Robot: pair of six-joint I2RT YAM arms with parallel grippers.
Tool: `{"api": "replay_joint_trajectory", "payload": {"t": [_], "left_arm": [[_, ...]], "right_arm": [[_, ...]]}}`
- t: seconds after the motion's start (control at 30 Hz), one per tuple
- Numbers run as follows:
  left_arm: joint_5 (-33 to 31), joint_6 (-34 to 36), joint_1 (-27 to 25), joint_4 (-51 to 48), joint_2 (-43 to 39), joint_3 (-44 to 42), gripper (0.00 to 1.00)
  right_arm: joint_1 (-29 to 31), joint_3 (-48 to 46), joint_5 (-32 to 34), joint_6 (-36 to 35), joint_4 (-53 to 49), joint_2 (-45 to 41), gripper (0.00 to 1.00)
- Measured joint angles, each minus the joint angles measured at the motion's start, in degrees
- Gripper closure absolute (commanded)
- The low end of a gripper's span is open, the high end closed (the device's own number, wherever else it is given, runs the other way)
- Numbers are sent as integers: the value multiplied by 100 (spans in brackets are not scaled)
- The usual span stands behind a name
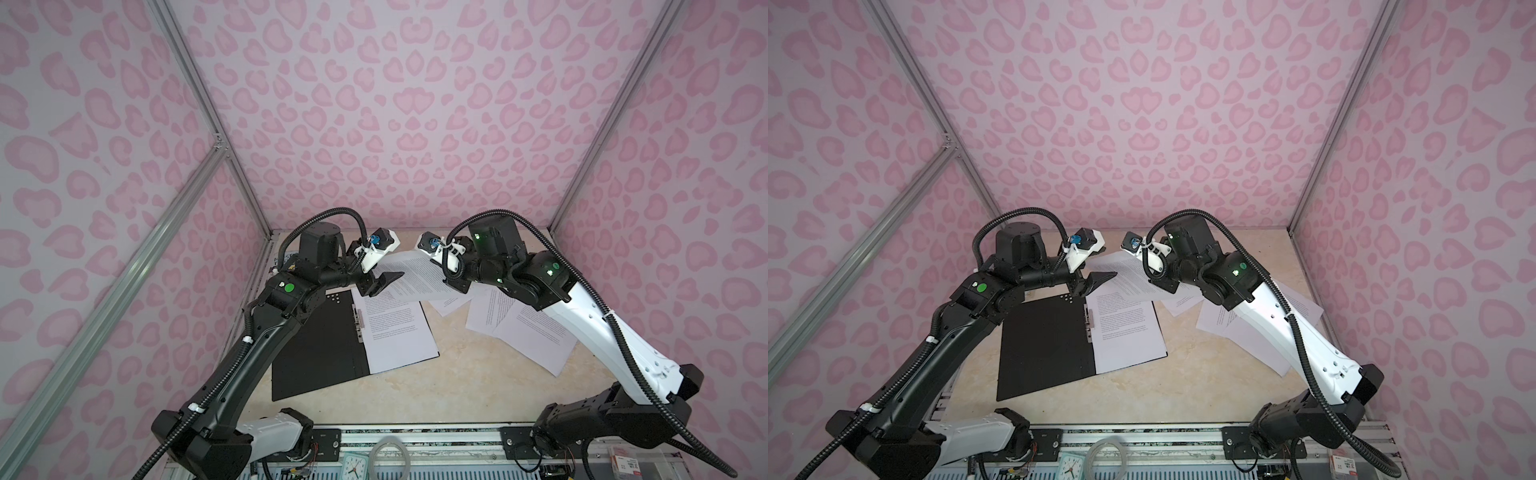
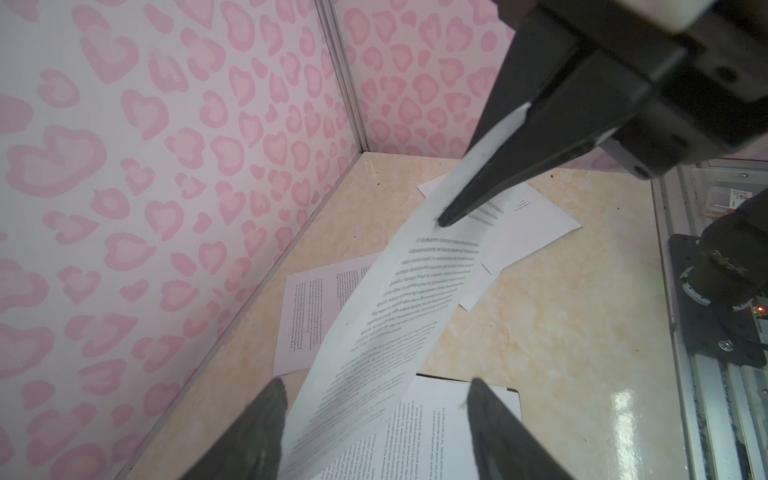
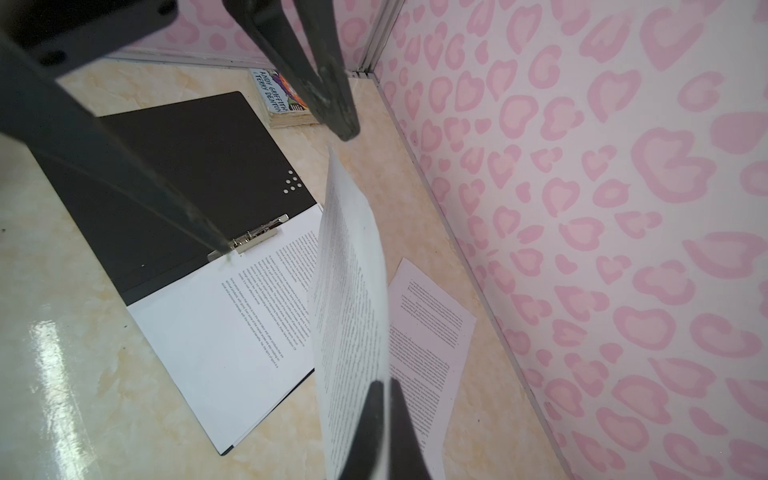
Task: Put the files into the folder
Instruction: 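Lift the sheet with the right gripper while the left gripper rises toward it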
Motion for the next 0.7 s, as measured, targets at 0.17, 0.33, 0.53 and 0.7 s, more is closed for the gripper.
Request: {"api": "replay_joint_trajectory", "payload": {"t": [0.17,0.33,0.53,0.7], "left_arm": [[-177,4,-24,7,107,0,35],[-229,7,-24,48,190,0,38],[-98,0,-44,48,267,0,43],[240,-48,-44,44,271,-11,58]], "right_arm": [[76,-192,-72,-111,96,-162,100],[116,-382,-114,-168,188,-326,100],[151,-516,-133,-243,369,-431,100],[151,-621,-127,-291,424,-468,100]]}}
